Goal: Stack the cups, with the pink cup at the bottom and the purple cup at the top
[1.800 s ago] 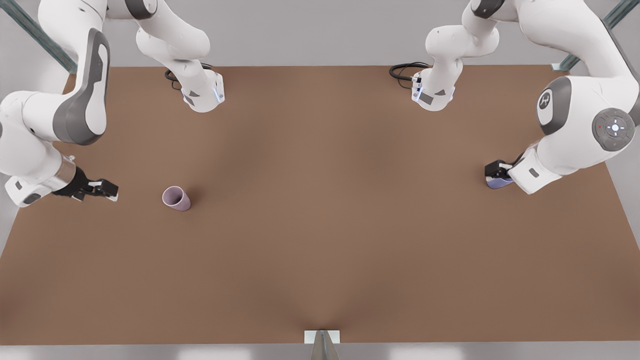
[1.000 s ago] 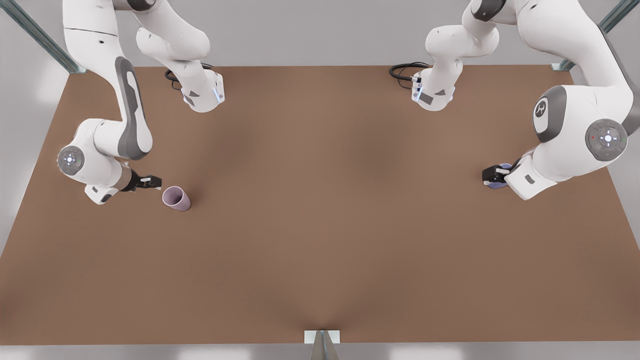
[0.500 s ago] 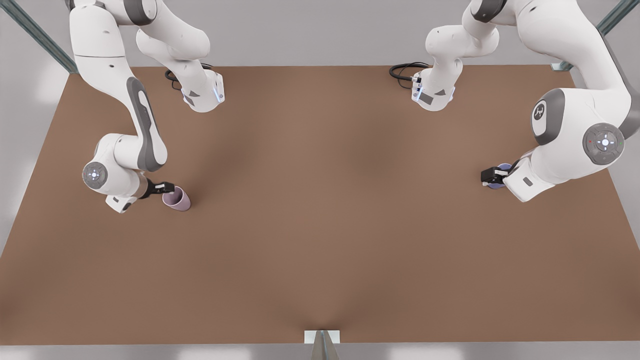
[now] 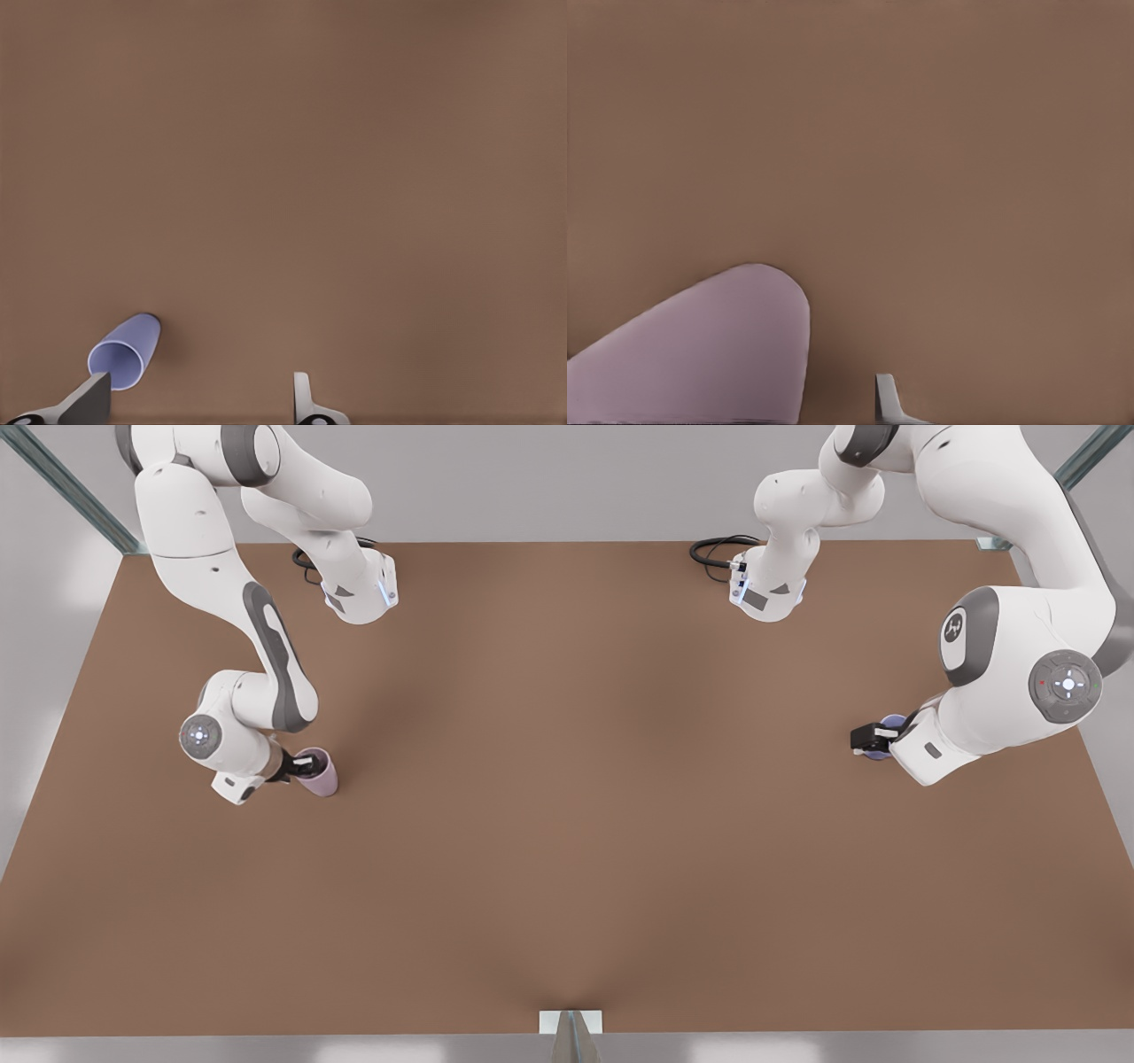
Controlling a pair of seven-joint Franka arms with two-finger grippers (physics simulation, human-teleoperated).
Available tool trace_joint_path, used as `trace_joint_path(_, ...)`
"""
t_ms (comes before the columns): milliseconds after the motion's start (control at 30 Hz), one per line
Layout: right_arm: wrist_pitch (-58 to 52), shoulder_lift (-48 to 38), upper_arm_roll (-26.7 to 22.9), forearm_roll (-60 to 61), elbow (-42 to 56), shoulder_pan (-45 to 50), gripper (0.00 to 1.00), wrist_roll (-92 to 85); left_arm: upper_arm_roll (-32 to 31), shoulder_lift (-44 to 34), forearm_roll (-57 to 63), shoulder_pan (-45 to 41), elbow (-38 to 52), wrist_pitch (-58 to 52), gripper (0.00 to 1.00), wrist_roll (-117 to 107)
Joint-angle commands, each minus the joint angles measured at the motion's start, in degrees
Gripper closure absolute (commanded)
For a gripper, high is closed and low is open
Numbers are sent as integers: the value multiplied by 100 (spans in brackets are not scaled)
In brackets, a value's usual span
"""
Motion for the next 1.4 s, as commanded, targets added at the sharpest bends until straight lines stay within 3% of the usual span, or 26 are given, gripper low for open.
trace_joint_path(0,182,-11,3,-28,12,1,72,-118,-2,-7,3,0,3,-30,0,-111)
trace_joint_path(33,156,-20,3,-19,21,1,79,-92,-2,-15,3,0,3,-30,0,-111)
trace_joint_path(367,-266,-345,64,-19,197,159,79,312,-28,-33,3,-9,3,-109,0,-128)
trace_joint_path(433,-819,-512,494,-19,408,150,79,962,-37,-42,3,-9,3,-135,0,-155)
trace_joint_path(500,-1531,-697,1303,-19,856,150,79,2289,-37,-42,3,-8,11,-127,0,-155)
trace_joint_path(600,-1584,-503,2349,-10,1436,281,79,4144,-37,-33,3,0,11,-127,0,-155)
trace_joint_path(733,-2358,973,2297,34,3905,2039,79,6183,-37,-15,12,0,11,-118,0,-172)
trace_joint_path(867,-2815,2431,1488,-36,6137,3753,79,7511,-37,-7,12,0,11,-109,0,-172)
trace_joint_path(967,-2973,3733,1278,-80,7729,4316,79,8152,-28,-7,12,0,11,-100,0,-172)
trace_joint_path(1100,-2850,4084,864,-80,8090,4342,79,8399,-28,2,12,0,11,-83,0,-163)
trace_joint_path(1367,-2771,4260,855,-80,8098,4325,79,8399,279,108,100,44,-32,23,0,-155)
